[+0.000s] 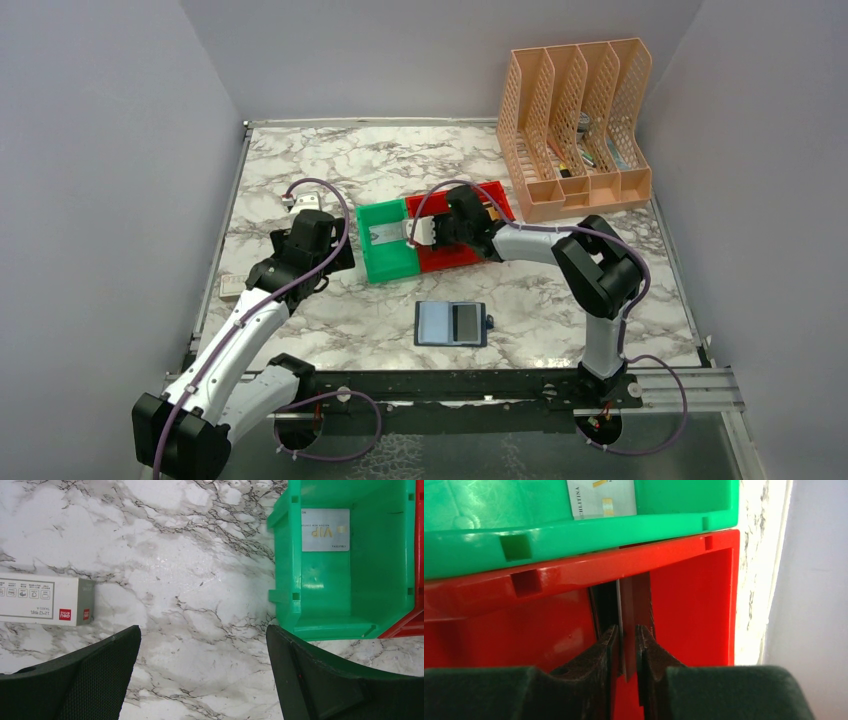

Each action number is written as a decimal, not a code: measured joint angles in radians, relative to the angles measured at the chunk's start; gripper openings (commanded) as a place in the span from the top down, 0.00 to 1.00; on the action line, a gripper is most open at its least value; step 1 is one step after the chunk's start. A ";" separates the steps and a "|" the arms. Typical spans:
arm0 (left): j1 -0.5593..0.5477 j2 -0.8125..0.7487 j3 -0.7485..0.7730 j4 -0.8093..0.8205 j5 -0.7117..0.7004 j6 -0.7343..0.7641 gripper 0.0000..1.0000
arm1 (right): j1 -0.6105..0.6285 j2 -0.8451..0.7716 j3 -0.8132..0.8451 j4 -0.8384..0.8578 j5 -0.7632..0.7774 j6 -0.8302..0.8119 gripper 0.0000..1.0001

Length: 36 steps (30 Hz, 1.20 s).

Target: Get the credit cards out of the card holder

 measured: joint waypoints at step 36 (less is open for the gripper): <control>0.001 -0.098 -0.050 0.121 0.276 0.021 0.05 | -0.012 -0.638 -0.396 0.021 0.130 1.473 0.67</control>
